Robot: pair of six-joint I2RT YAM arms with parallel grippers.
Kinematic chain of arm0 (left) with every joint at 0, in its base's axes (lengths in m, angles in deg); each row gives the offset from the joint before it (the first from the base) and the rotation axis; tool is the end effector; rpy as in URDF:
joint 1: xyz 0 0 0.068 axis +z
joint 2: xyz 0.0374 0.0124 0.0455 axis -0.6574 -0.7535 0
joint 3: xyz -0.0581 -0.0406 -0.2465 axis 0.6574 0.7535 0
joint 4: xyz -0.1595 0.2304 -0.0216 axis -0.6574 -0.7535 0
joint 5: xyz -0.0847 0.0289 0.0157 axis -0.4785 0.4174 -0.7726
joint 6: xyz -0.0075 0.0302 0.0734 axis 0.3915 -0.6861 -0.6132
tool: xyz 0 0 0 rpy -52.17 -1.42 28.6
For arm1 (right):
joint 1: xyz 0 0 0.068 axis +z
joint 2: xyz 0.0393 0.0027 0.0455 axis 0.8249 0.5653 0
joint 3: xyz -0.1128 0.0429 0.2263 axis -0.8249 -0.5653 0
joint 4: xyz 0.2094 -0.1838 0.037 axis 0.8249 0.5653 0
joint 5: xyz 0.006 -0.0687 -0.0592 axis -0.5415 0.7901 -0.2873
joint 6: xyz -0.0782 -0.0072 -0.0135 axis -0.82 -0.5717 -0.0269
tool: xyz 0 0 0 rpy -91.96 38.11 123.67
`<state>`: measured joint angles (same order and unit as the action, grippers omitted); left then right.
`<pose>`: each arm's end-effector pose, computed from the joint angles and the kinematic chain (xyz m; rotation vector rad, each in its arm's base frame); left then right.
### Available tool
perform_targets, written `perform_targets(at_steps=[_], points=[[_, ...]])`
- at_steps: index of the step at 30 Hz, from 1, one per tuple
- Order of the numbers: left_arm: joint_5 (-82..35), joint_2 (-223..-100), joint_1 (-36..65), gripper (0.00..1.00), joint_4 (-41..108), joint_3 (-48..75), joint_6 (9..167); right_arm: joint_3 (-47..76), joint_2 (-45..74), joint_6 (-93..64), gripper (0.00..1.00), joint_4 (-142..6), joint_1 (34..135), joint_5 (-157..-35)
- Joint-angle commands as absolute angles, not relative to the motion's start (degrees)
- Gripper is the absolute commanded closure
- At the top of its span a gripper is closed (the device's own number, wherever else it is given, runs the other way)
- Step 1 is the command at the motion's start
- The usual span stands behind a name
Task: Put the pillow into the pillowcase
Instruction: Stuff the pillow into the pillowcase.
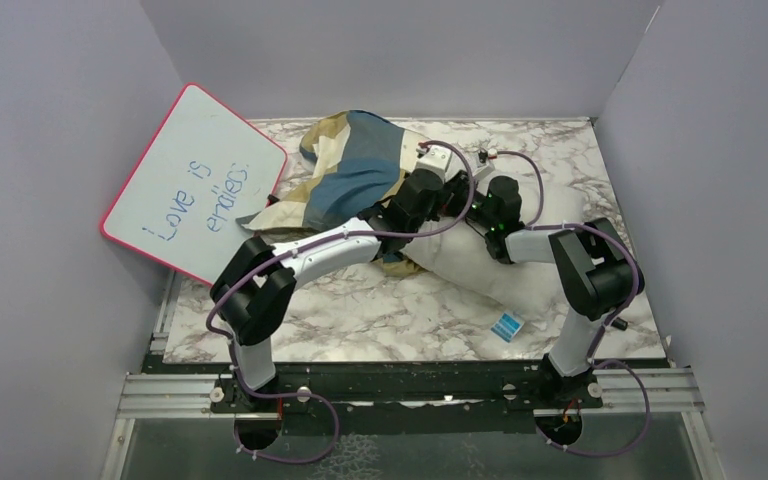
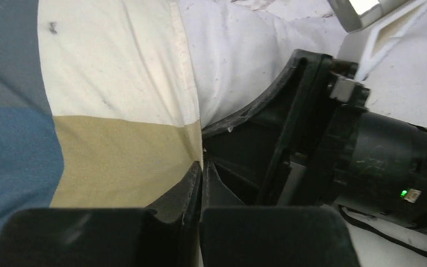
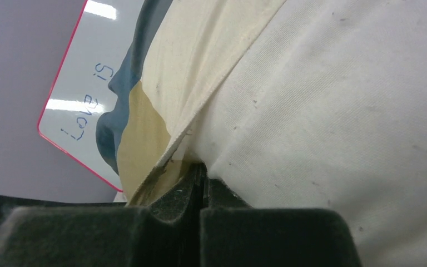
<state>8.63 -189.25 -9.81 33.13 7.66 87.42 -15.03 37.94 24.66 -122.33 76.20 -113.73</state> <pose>0.3168 -0.3462 0.2418 0.4044 1.9103 -0.3113 0.3721 0.1715 0.1503 0.0274 1.7874 1.2262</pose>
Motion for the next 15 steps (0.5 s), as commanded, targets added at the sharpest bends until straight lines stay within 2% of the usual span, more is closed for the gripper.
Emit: perform_targets(at_steps=[1, 5, 10, 15], points=[[-1.3, -188.8, -8.7, 1.00, 38.3, 11.2, 96.6, -16.6, 39.8, 23.7, 1.00, -117.9, 77.2, -112.5], [0.7, -188.1, -7.4, 0.99, 36.1, 10.9, 95.7, -17.2, 37.5, 21.1, 0.97, -115.4, 77.2, -111.6], [1.9, -186.3, -5.6, 0.77, 33.2, 11.2, 94.9, -14.6, 30.4, 12.8, 0.77, -100.6, 77.1, -108.5], [1.9, -184.8, -3.4, 0.75, 35.5, 15.9, 95.2, -9.0, 24.3, 2.6, 0.61, -82.7, 74.6, -109.5]])
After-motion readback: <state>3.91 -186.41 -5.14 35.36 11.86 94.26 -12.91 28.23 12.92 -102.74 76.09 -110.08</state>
